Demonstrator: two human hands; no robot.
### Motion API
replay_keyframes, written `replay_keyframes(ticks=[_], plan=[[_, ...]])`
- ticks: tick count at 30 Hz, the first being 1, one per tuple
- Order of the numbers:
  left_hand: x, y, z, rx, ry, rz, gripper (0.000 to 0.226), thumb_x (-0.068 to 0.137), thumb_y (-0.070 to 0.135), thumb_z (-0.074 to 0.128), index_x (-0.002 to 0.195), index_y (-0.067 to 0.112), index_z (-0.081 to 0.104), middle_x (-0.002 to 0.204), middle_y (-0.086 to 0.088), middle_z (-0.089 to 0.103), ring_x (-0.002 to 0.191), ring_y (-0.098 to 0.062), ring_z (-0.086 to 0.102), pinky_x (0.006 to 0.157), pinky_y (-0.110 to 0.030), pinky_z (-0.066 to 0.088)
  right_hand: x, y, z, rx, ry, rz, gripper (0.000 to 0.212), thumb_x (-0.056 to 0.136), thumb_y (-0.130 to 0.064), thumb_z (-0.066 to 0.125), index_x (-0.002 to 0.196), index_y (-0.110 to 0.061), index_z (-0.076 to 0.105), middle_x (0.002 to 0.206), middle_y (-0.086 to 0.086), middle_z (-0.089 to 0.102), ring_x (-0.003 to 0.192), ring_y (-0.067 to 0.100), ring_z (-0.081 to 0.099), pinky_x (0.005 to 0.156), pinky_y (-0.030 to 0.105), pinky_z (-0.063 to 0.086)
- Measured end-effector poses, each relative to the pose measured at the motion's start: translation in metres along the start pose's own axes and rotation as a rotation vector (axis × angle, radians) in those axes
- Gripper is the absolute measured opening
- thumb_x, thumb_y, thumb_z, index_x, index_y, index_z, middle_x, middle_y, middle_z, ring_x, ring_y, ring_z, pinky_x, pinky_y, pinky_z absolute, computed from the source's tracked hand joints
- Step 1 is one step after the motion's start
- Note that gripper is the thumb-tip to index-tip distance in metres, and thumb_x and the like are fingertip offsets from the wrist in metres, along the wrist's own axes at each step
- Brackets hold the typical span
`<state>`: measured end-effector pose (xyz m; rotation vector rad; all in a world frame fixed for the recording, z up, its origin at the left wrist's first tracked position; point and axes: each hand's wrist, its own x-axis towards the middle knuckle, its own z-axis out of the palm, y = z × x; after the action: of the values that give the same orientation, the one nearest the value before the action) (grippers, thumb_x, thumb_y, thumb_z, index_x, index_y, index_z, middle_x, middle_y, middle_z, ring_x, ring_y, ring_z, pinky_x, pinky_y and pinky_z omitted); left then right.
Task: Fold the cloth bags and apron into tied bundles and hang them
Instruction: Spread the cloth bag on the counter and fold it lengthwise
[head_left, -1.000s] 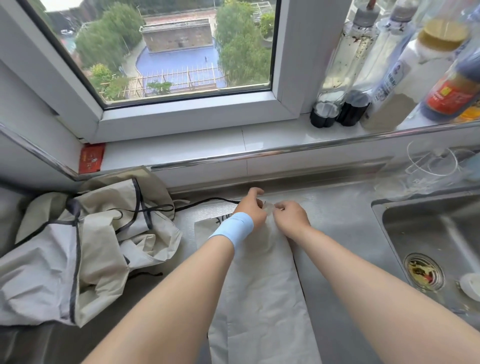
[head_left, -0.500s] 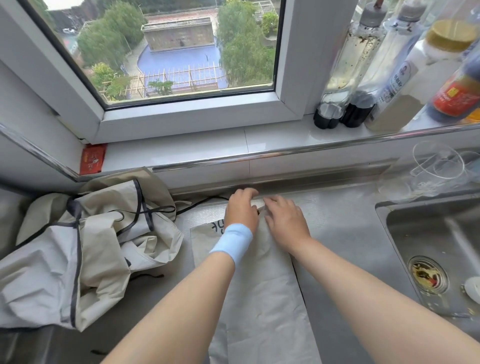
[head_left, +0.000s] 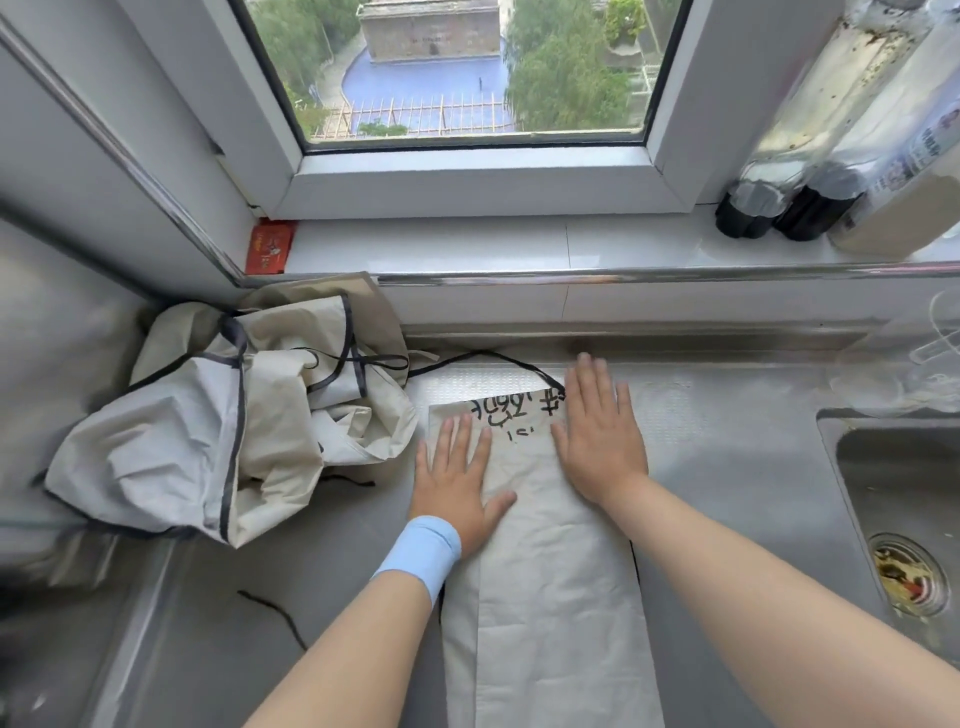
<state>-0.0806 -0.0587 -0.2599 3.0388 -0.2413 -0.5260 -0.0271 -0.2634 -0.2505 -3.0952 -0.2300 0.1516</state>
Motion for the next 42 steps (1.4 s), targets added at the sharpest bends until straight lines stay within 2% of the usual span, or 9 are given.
replay_keyframes(ticks=[6,9,12,18,25,29,32,38,42], plan=[[0.023,-0.014,-0.03,-0.05,-0.099,-0.065,0.091,0.089,0.068,0.033,0.151,0.022,-0.016,0.156,-0.002,-0.03,0.143,-0.023,-0.03,0.118,-0.044,-0.001,-0.049,-0.02,0.017,0.1,-0.186,-0.074,0.078,0.089,-0.06,0.005,0.156,-0.025,-0.01,0.162,0.008,-0.022,0.148,0.022,-0.024,0.122,0.045,-0.007],[0.01,-0.008,-0.033,-0.066,0.06,-0.06,0.083,0.088,0.056,0.048,0.153,0.022,0.008,0.161,-0.003,-0.003,0.147,-0.024,-0.002,0.117,-0.043,0.013,-0.035,-0.013,0.015,0.091,-0.203,-0.106,0.076,0.09,-0.062,0.006,0.156,-0.028,-0.011,0.162,0.007,-0.022,0.148,0.021,-0.025,0.122,0.041,-0.01],[-0.026,0.004,-0.013,-0.031,0.364,0.077,0.053,0.077,0.042,0.064,0.124,0.024,0.048,0.13,0.001,0.042,0.116,-0.022,0.041,0.094,-0.036,0.032,-0.022,-0.007,0.006,-0.009,-0.228,-0.151,0.073,0.097,-0.06,0.016,0.156,-0.025,-0.01,0.163,0.01,-0.019,0.15,0.025,-0.02,0.122,0.041,-0.009],[-0.094,0.014,0.02,-0.209,0.432,-0.101,0.024,0.082,0.043,0.044,0.088,0.022,0.053,0.081,0.004,0.055,0.075,-0.022,0.053,0.072,-0.034,0.037,-0.071,-0.025,-0.006,0.009,-0.14,-0.214,0.072,0.093,-0.05,0.019,0.157,-0.016,0.018,0.164,0.015,0.004,0.152,0.031,0.002,0.121,0.045,-0.001],[-0.139,0.05,-0.003,-0.498,-0.067,-0.493,0.042,0.087,0.048,0.049,0.116,0.018,0.054,0.11,-0.004,0.066,0.105,-0.03,0.061,0.087,-0.035,0.043,-0.164,-0.036,0.005,0.082,-0.127,-0.255,0.065,0.088,-0.045,0.038,0.146,-0.017,0.039,0.157,0.016,0.031,0.144,0.034,0.031,0.113,0.05,0.02],[-0.159,0.055,-0.011,-0.678,-0.29,-0.564,0.042,0.08,0.05,0.055,0.092,0.011,0.067,0.093,-0.006,0.068,0.082,-0.028,0.06,0.067,-0.027,0.043,-0.197,-0.043,0.003,0.096,-0.224,-0.213,0.07,0.083,-0.047,0.037,0.146,-0.018,0.033,0.154,0.016,0.037,0.14,0.036,0.039,0.106,0.055,0.041],[-0.179,0.061,-0.011,-0.898,-0.233,-0.558,0.035,0.082,0.045,0.062,0.061,0.02,0.048,0.064,0.001,0.049,0.066,-0.021,0.046,0.063,-0.027,0.037,-0.207,-0.041,0.003,0.069,-0.289,-0.196,0.072,0.08,-0.049,0.037,0.144,-0.016,0.04,0.15,0.018,0.042,0.135,0.038,0.046,0.094,0.058,0.05],[-0.237,0.065,0.01,-1.033,-0.418,-0.552,0.04,0.074,0.038,0.068,0.109,0.02,0.064,0.104,-0.002,0.067,0.094,-0.024,0.066,0.084,-0.037,0.056,-0.242,-0.036,-0.006,0.011,-0.299,-0.295,0.082,0.079,-0.054,-0.001,0.157,-0.03,0.005,0.164,0.011,-0.011,0.152,0.032,-0.004,0.117,0.057,0.012],[-0.272,0.079,0.015,-0.94,-0.723,-0.564,0.046,0.086,0.029,0.06,0.124,0.008,0.045,0.1,-0.016,0.07,0.085,-0.032,0.072,0.077,-0.041,0.059,-0.267,-0.027,0.0,-0.031,-0.371,-0.312,0.062,0.1,-0.046,0.018,0.156,-0.033,-0.004,0.163,0.011,-0.017,0.151,0.03,-0.013,0.121,0.052,0.002]])
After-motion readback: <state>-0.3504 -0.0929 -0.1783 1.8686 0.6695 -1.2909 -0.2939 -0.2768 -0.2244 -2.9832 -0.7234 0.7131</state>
